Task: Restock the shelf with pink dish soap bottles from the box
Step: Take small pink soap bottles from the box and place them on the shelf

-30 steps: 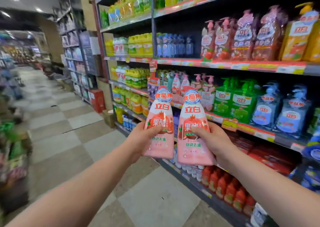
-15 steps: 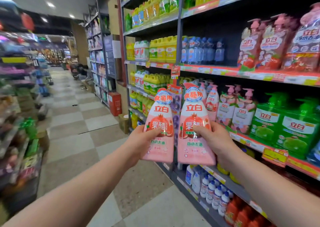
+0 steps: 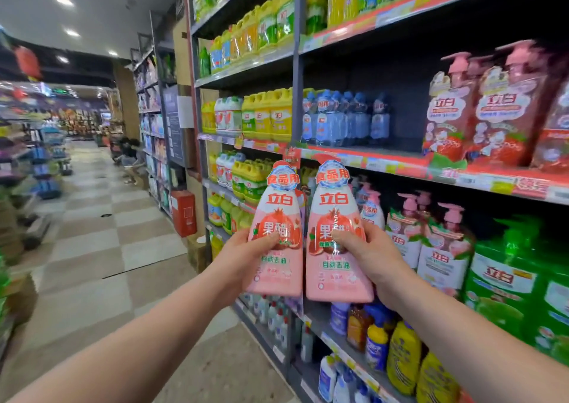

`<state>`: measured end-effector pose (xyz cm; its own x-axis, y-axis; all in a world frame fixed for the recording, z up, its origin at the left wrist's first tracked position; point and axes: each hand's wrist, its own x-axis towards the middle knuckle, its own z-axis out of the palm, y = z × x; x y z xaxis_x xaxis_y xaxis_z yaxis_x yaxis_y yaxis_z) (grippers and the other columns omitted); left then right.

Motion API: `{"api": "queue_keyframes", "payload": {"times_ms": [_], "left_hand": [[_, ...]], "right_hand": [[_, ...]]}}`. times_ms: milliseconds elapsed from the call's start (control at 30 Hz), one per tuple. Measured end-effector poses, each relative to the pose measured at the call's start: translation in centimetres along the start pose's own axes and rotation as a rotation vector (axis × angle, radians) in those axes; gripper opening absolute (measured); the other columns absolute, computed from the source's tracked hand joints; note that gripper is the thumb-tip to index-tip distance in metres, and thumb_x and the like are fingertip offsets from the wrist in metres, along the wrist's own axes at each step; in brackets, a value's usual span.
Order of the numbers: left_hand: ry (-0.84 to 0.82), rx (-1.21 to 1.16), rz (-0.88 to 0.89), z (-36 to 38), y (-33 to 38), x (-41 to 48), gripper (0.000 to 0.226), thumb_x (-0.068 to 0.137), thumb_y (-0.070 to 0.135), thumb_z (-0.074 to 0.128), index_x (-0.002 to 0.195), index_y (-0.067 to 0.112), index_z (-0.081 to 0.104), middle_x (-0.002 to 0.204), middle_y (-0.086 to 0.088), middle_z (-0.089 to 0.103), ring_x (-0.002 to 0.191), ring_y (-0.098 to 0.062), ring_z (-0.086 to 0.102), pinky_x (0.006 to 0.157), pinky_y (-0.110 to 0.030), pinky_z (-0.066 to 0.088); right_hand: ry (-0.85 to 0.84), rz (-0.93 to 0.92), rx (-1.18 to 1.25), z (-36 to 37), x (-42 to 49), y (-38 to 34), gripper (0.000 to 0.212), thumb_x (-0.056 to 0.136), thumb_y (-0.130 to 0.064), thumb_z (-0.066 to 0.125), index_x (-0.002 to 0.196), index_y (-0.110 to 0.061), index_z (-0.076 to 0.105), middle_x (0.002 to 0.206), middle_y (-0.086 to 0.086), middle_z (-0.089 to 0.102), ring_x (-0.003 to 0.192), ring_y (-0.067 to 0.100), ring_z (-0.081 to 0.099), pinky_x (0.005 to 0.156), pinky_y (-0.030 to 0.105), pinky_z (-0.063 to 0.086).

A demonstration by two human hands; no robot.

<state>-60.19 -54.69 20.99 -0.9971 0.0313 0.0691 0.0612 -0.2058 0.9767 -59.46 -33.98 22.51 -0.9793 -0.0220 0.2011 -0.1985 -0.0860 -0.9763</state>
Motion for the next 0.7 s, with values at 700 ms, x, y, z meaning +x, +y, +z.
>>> {"api": "queue_keyframes", "payload": {"times_ms": [700], "left_hand": [[-0.455, 0.001, 0.126, -0.8, 3.8, 28.7, 0.028, 0.085, 0.021, 0.066, 0.109, 0.008, 0.059, 0.090, -0.012, 0.075, 0.076, -0.027, 0.073, 0.061, -0.038, 0.057]], "right_hand": [[0.429, -0.168, -0.134, 2.0, 21.4, -1.2, 0.018, 0.082, -0.014, 0.069, 0.099, -0.014, 0.064, 0.086, 0.005, 0.074, 0.062, 0.013, 0.071, 0.049, 0.023, 0.054]]}}
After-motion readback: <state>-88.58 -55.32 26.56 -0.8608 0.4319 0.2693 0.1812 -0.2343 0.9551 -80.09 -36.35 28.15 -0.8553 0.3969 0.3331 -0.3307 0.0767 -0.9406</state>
